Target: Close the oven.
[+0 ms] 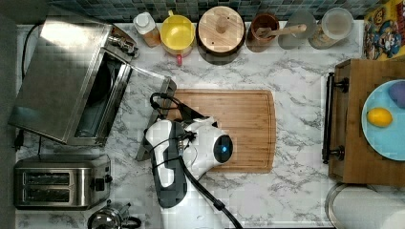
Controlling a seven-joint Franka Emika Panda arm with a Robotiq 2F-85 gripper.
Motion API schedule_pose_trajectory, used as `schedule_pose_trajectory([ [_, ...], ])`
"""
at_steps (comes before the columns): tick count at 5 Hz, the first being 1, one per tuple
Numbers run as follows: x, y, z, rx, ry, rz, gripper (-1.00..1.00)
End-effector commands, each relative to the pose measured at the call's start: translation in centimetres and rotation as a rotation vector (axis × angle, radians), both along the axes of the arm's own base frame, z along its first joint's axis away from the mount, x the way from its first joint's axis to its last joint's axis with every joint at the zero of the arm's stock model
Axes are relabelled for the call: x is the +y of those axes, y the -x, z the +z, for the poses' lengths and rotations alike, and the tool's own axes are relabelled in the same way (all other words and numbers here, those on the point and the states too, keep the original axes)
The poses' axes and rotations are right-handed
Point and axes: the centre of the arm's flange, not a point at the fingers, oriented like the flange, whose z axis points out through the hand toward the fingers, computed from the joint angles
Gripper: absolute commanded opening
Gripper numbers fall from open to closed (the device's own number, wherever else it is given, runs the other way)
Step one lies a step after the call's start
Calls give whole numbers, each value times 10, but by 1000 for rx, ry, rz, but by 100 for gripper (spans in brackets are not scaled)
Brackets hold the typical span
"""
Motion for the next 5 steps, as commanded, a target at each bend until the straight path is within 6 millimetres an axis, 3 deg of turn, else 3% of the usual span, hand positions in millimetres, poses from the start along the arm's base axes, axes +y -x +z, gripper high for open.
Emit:
schedule_pose_trajectory([
  [1,175,-33,240,-499,-136,303,-100],
  [3,230,-40,266,-437,122,431,-100],
  [5,264,-42,285,-436,340,373,-100],
])
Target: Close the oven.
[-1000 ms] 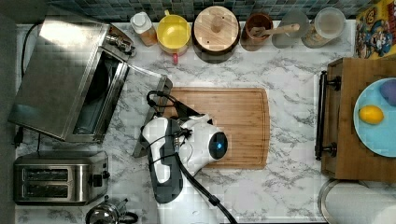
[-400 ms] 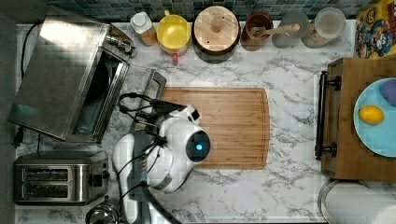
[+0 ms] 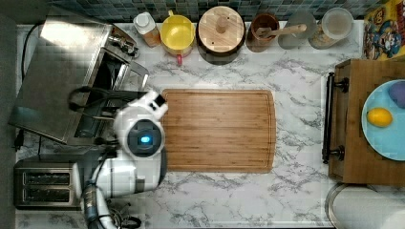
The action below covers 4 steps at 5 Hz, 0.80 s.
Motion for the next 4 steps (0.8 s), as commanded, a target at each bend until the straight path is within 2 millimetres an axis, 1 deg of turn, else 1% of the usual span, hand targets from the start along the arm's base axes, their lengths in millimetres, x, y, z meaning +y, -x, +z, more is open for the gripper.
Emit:
schedule_pose_trajectory([
  [1,120,-7,136,-213,142,-66,-100],
  [2,108,-10,146,-209,193,-206,-100],
  [3,104,-11,157,-175,278,-318,-100],
  [4,90,1,165,-198,282,-332,-100],
])
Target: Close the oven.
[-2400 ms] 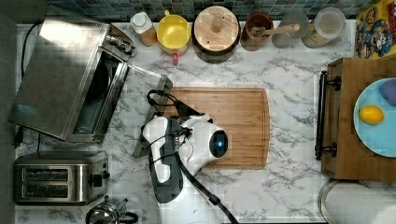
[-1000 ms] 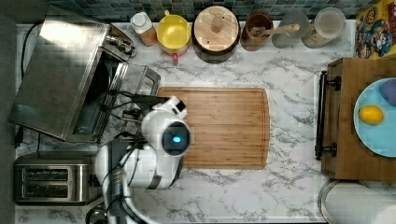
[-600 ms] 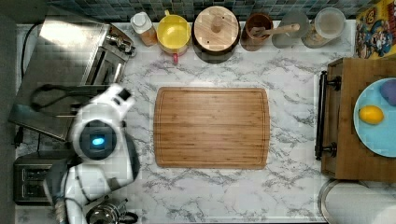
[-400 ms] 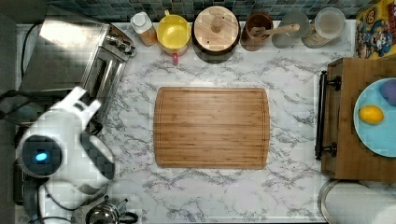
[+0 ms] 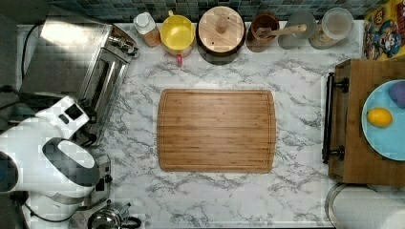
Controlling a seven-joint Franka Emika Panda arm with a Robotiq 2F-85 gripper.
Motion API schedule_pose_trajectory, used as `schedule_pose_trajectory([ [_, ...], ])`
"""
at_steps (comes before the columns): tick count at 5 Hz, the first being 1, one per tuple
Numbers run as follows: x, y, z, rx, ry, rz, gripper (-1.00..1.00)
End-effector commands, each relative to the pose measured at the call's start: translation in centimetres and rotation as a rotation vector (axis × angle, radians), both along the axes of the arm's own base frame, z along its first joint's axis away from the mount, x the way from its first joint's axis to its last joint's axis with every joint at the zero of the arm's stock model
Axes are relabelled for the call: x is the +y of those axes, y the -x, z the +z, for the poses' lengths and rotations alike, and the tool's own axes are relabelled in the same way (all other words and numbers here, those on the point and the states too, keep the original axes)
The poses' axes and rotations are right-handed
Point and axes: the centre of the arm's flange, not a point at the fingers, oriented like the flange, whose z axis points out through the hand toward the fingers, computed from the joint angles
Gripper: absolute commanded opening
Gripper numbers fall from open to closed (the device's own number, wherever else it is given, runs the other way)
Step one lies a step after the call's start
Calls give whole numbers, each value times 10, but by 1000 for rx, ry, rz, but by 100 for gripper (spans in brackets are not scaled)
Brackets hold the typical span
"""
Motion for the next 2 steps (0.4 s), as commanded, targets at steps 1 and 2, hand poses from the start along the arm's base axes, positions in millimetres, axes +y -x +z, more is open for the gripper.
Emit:
schedule_pose_trajectory([
  [1,-28,-14,83,-133,-49,-132,-100],
  [2,-28,-14,83,-133,-49,-131,-100],
])
